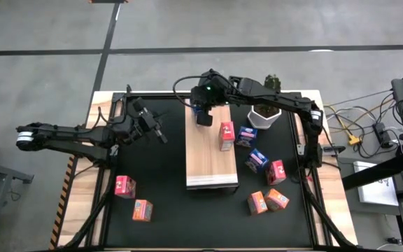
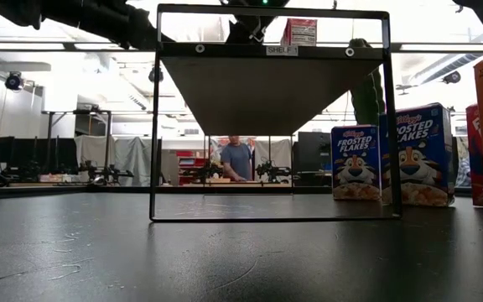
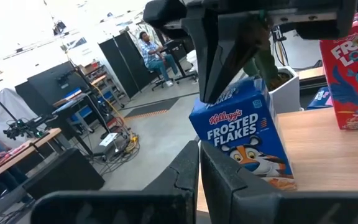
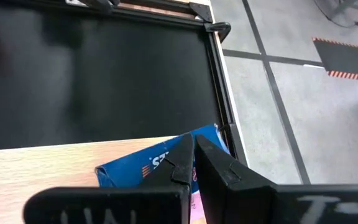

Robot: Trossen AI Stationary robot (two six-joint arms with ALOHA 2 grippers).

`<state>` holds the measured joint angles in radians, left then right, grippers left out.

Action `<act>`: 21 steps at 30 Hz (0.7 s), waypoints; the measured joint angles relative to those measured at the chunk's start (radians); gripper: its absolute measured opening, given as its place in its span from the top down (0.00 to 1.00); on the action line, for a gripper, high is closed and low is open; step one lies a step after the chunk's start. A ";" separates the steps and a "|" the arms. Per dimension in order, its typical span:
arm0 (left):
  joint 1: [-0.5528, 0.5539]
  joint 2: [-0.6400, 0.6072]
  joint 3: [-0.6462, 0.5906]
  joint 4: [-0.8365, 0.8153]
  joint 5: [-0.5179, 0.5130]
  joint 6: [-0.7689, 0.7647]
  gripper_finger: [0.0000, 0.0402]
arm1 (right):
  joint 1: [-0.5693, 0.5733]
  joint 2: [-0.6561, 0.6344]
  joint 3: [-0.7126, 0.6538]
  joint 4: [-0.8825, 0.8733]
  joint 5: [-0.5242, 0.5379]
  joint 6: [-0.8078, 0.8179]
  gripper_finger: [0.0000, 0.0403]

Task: Stack cereal on shelf
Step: Put the top left blue cereal box on the shelf

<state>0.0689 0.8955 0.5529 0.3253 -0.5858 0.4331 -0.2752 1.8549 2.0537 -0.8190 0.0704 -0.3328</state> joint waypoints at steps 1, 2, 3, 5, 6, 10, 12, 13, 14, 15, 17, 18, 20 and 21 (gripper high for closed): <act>0.000 0.000 0.000 0.000 0.000 -0.001 1.00 | 0.000 0.004 0.000 0.000 0.000 0.000 0.98; 0.000 0.000 0.000 0.000 0.000 -0.001 1.00 | -0.001 0.005 0.000 -0.002 0.000 0.000 0.98; 0.000 0.000 0.000 0.000 0.000 -0.001 1.00 | -0.003 0.005 0.000 -0.008 0.001 0.000 0.98; 0.000 0.000 0.000 0.000 0.000 -0.001 1.00 | -0.004 0.005 0.000 -0.017 0.003 0.000 0.98; 0.000 0.000 0.000 -0.001 0.000 -0.001 1.00 | -0.005 0.005 0.000 -0.019 0.005 0.000 0.98; 0.000 0.000 0.000 -0.002 0.000 -0.001 1.00 | -0.005 -0.003 0.000 -0.038 0.008 0.000 0.98; 0.000 0.000 0.000 -0.004 0.000 -0.001 1.00 | -0.005 -0.007 0.000 -0.049 0.009 0.000 0.98; 0.000 0.000 0.000 -0.004 0.000 -0.001 1.00 | -0.005 -0.008 0.000 -0.057 0.010 0.000 0.98; 0.000 0.000 0.000 -0.004 0.000 -0.001 1.00 | -0.005 -0.008 0.000 -0.063 0.011 -0.001 0.98; 0.000 0.000 0.000 -0.004 0.000 -0.001 1.00 | -0.005 -0.008 0.000 -0.070 0.011 -0.002 0.98; 0.000 0.000 0.000 -0.004 0.000 -0.001 1.00 | -0.005 -0.009 0.000 -0.082 0.013 -0.005 0.98; 0.000 0.000 0.000 -0.004 0.000 -0.001 1.00 | -0.005 -0.010 0.000 -0.089 0.017 -0.005 0.98; 0.000 0.000 0.000 -0.004 0.000 -0.001 1.00 | -0.005 -0.011 0.000 -0.105 0.038 -0.010 0.98; 0.000 0.000 0.000 -0.004 0.000 -0.001 1.00 | -0.004 -0.011 0.000 -0.113 0.056 -0.014 0.98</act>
<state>0.0689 0.8959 0.5529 0.3208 -0.5856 0.4324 -0.2794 1.8439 2.0541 -0.9319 0.1260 -0.3466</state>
